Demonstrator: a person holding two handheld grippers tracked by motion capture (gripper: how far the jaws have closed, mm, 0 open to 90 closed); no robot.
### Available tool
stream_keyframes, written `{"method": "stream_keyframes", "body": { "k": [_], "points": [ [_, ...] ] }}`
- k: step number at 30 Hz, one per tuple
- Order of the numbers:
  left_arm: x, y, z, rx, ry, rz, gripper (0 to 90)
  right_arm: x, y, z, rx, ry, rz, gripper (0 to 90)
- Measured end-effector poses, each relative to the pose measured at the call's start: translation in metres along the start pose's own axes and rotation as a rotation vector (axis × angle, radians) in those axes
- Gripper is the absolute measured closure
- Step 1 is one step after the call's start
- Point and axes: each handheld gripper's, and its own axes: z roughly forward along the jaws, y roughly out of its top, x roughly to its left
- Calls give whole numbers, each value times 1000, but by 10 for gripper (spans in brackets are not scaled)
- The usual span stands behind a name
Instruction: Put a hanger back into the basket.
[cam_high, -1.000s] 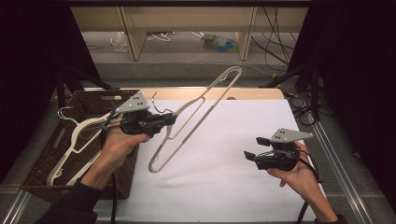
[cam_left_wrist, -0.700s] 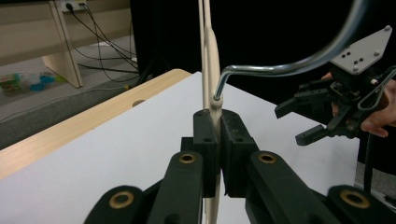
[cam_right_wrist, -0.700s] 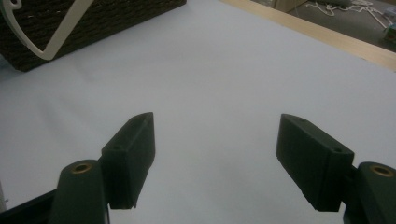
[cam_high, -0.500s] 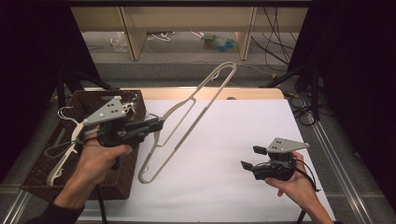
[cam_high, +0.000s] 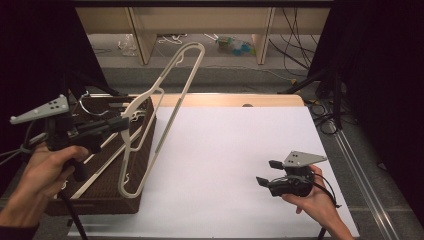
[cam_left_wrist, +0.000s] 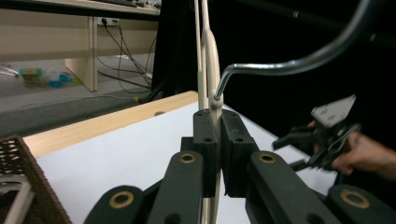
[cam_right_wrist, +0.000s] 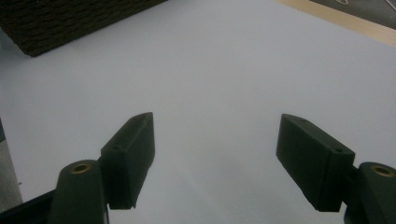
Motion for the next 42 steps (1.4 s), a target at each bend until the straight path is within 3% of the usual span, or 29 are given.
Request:
{"method": "stream_keyframes", "body": {
  "k": [4,12,24,27,30,32,34,42],
  "points": [
    [1,7,-7,-18,-14,-40,860,-1,-2,1,9,5,-2,287],
    [-1,22,-23,-27,5,-36,860,-2,-4,1,9,0,4,286],
    [20,38,-53,-22,98,-49,861,1,-8,-1,10,1,20,285],
    [28,42,-61,-16,126,-29,861,1,-8,-1,6,2,18,285],
    [43,42,-69,-30,133,-48,861,1,-9,-2,0,5,15,272],
    [53,41,-74,-24,143,-30,861,1,-9,-3,-7,5,15,267],
    [63,38,-78,-17,147,-38,861,2,-10,-5,-14,7,22,258],
    [106,23,-97,17,235,-26,861,5,-16,-6,-15,11,27,242]
  ]
}}
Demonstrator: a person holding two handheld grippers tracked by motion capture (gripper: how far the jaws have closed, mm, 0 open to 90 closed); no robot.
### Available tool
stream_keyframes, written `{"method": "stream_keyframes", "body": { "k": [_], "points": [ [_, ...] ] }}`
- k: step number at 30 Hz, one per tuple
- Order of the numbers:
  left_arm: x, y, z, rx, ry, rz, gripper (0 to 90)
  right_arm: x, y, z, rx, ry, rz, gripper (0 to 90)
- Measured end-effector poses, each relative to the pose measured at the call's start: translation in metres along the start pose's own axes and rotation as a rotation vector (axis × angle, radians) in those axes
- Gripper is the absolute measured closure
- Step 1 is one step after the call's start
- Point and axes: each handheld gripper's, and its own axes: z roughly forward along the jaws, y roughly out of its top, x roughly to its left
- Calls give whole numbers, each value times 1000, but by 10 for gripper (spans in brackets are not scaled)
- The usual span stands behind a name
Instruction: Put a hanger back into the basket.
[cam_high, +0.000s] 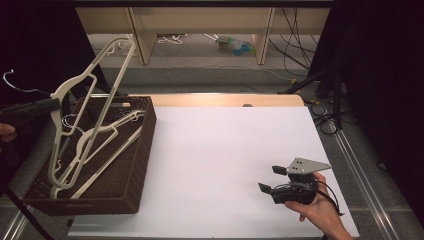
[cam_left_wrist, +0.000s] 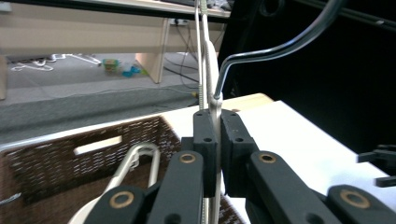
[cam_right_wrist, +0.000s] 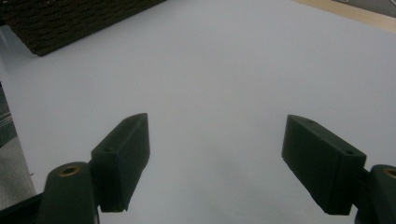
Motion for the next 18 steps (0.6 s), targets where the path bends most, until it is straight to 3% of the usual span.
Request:
{"method": "stream_keyframes", "body": {
  "k": [2,10,18],
  "points": [
    [10,-6,-1,15,13,21,860,1,-1,0,0,-7,-4,241],
    [42,-32,3,83,65,-18,861,3,0,0,-5,3,-7,239],
    [58,-55,15,173,53,-14,860,5,-1,-1,-2,8,-4,238]
  ]
}}
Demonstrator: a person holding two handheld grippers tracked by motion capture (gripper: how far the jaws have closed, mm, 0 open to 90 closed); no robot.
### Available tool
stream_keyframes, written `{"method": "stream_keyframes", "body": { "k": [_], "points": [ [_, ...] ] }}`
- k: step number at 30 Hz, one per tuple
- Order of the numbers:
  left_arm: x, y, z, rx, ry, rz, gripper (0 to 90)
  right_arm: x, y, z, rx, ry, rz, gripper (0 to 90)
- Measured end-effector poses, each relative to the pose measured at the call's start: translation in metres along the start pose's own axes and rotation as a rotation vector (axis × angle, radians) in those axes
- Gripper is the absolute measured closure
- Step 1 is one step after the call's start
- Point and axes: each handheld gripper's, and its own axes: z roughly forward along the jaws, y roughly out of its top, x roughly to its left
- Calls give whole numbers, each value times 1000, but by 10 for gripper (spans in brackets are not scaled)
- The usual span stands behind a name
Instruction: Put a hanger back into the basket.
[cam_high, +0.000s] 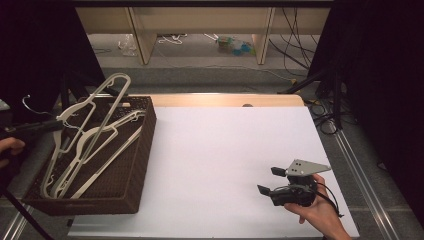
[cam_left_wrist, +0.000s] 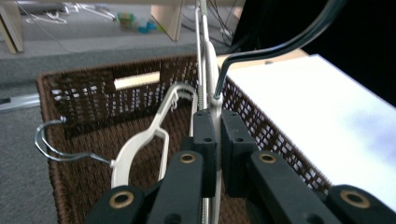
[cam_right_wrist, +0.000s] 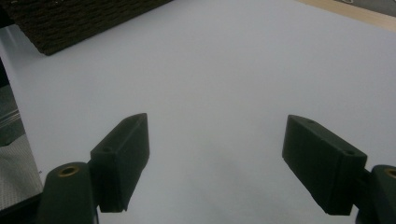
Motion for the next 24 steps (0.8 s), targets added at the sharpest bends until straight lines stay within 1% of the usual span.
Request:
{"method": "stream_keyframes", "body": {
  "k": [4,6,8,9,10,11,12,14,15,20,21,22,24],
  "points": [
    [4,-7,8,29,-11,6,860,1,1,-1,9,-1,-1,238],
    [6,-11,11,42,-15,-3,860,1,0,-1,9,0,-2,238],
    [8,-16,16,59,-21,-3,860,1,0,-2,13,5,1,239],
    [9,-18,18,66,-28,-3,860,1,0,-1,1,9,3,238],
    [10,-20,20,74,-34,-11,860,1,0,0,1,5,-4,238],
    [12,-21,22,69,-43,-16,860,0,0,0,1,6,-10,239],
    [12,-21,23,75,-38,-19,860,0,0,0,8,10,-8,239],
    [13,-21,28,86,-50,-20,860,1,-1,1,13,12,-2,238],
    [13,-22,32,102,-40,-21,859,1,-1,1,15,13,-2,238],
    [16,-21,48,144,-41,-34,859,0,-1,0,3,7,-11,238],
    [16,-22,51,154,-46,-41,859,0,0,-1,6,9,-3,239],
    [17,-22,56,165,-56,-45,858,0,-1,0,4,6,-9,238],
    [17,-23,62,177,-61,-50,858,0,-1,0,4,8,-10,239]
  ]
}}
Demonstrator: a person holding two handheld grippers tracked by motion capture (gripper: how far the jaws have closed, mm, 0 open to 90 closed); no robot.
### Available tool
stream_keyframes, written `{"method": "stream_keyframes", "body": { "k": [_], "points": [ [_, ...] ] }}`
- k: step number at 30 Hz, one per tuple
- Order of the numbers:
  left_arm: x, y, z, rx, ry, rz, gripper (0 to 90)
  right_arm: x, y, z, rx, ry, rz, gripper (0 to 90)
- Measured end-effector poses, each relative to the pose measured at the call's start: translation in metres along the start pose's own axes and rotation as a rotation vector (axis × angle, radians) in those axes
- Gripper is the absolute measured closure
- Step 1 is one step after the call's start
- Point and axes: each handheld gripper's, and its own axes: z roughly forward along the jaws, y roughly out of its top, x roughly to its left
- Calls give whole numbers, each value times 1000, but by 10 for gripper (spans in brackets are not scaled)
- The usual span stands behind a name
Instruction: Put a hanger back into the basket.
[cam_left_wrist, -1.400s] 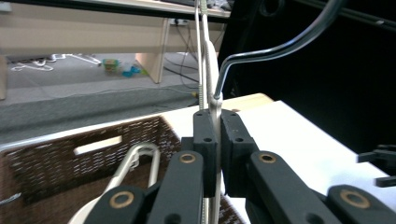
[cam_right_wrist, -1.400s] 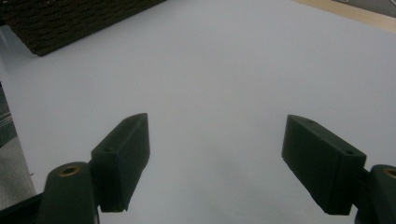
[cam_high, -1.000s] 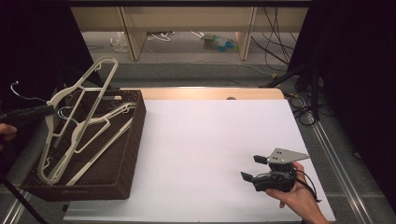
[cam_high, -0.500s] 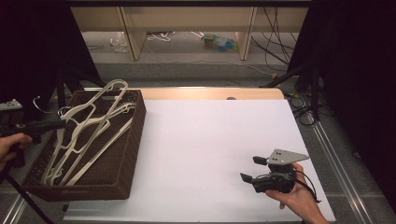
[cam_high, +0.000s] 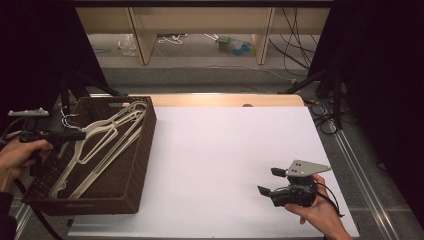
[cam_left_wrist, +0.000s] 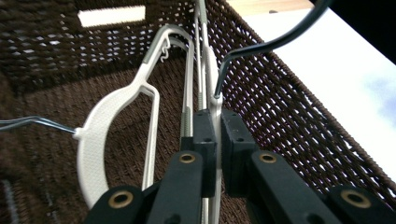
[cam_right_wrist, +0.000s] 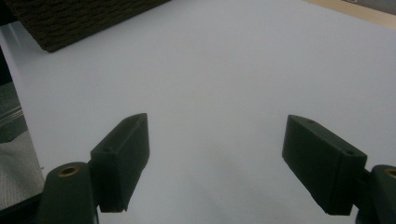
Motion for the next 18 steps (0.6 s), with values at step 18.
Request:
{"method": "stream_keyframes", "body": {
  "k": [18],
  "points": [
    [6,-7,0,-9,228,-47,718,0,0,0,-5,2,1,238]
  ]
}}
